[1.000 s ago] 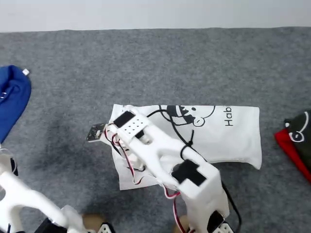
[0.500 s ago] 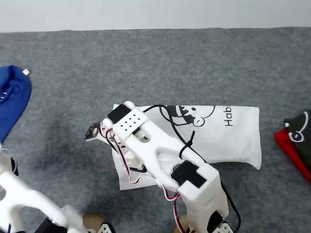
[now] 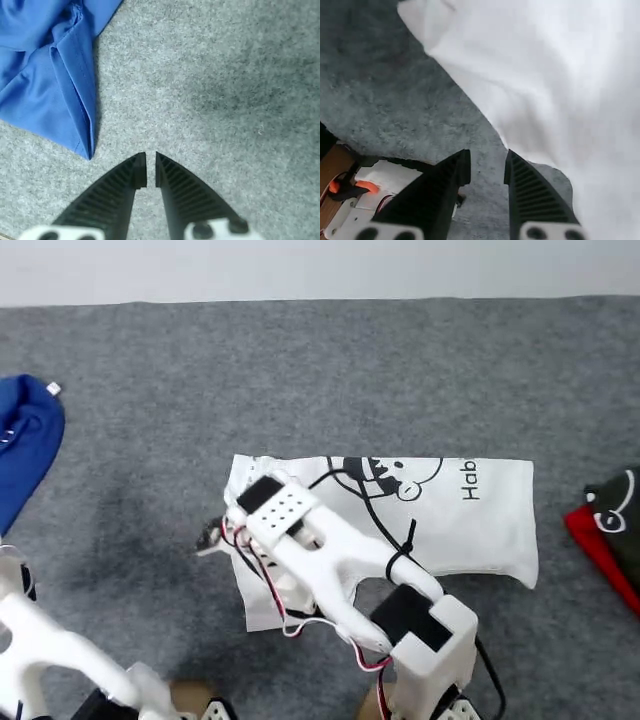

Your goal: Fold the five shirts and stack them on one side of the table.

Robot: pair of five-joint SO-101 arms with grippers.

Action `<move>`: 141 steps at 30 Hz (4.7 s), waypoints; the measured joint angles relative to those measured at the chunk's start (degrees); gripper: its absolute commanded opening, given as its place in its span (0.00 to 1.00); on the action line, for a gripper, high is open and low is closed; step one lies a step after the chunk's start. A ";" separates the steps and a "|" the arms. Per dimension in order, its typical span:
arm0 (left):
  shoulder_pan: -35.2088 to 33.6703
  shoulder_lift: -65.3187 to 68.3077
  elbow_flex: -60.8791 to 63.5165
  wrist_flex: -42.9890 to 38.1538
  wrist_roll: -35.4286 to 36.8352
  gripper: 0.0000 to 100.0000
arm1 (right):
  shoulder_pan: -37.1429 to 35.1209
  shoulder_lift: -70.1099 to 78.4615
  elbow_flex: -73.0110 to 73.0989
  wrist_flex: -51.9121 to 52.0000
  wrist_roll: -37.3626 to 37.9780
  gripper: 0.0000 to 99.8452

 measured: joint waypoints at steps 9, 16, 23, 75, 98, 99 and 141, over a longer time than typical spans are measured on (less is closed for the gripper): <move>0.00 0.00 0.88 0.00 0.00 0.04 | 0.00 -0.09 4.22 -8.79 0.00 0.12; 0.00 0.00 3.96 -1.41 0.00 0.04 | 0.00 -0.09 4.66 -10.81 -0.09 0.12; 0.00 0.00 3.96 -1.41 0.00 0.04 | 0.00 4.04 4.22 -12.13 -0.18 0.12; 6.86 0.00 5.89 -1.41 0.00 0.04 | 15.65 10.46 -16.44 -6.95 3.60 0.02; 6.86 0.00 7.91 -1.41 0.09 0.04 | 20.92 19.34 -22.51 -5.45 3.60 0.13; 6.86 0.00 7.91 -1.41 0.09 0.04 | 20.92 19.34 -23.03 -4.66 3.60 0.13; 6.86 0.00 9.14 -2.46 0.18 0.04 | 2.20 3.96 -8.35 -7.82 3.87 0.13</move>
